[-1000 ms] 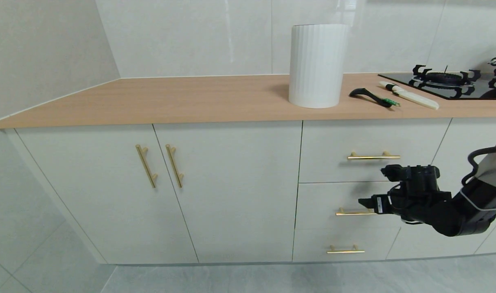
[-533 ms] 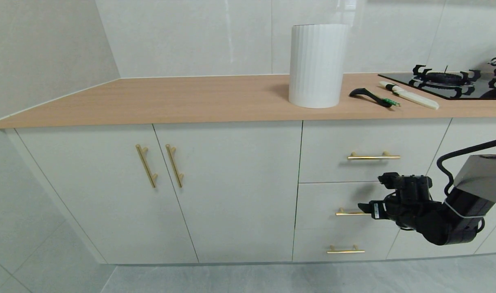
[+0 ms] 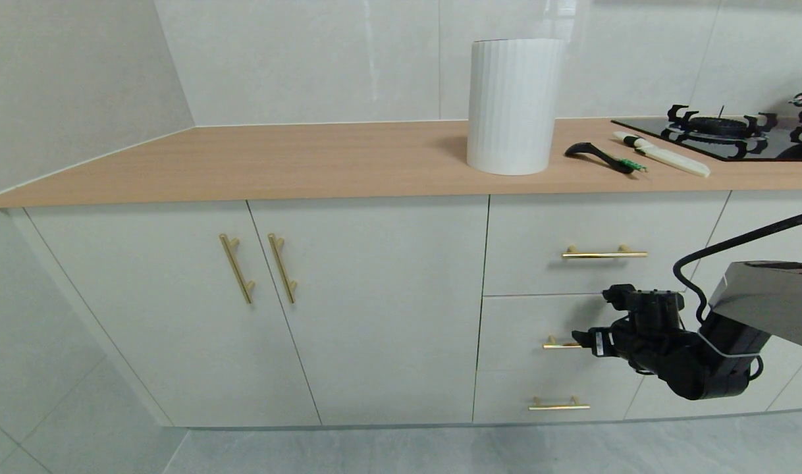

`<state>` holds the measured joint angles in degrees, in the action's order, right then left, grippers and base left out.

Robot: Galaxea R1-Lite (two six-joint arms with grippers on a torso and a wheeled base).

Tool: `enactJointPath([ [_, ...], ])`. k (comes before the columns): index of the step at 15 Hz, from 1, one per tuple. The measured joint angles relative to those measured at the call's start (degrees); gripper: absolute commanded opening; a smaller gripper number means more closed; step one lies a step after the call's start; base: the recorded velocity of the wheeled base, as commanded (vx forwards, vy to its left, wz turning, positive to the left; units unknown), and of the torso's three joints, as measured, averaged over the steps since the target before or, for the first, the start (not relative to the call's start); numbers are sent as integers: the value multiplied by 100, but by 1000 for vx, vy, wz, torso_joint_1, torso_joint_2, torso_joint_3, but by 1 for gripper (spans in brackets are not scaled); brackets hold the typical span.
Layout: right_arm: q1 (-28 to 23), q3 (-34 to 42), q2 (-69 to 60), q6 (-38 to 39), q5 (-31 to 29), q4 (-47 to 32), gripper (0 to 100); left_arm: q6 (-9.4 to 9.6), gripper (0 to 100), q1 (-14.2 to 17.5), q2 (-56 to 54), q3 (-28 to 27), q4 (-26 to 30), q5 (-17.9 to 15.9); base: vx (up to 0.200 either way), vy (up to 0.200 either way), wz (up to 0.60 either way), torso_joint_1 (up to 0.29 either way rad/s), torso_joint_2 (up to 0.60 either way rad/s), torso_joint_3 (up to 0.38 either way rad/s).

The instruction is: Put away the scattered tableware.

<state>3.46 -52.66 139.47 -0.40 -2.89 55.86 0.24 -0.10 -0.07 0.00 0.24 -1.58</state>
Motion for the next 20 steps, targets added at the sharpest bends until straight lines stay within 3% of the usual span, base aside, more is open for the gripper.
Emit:
enactJointPath([
  [13,37,-378,592,-28,-66,393,100,0,100,2,0,0,2,0,0,0,0,0,0,0],
  [20,39,-141,588,-206,-37,468,100,0,100,0,0,0,2,0,0,0,0,0,0,0],
])
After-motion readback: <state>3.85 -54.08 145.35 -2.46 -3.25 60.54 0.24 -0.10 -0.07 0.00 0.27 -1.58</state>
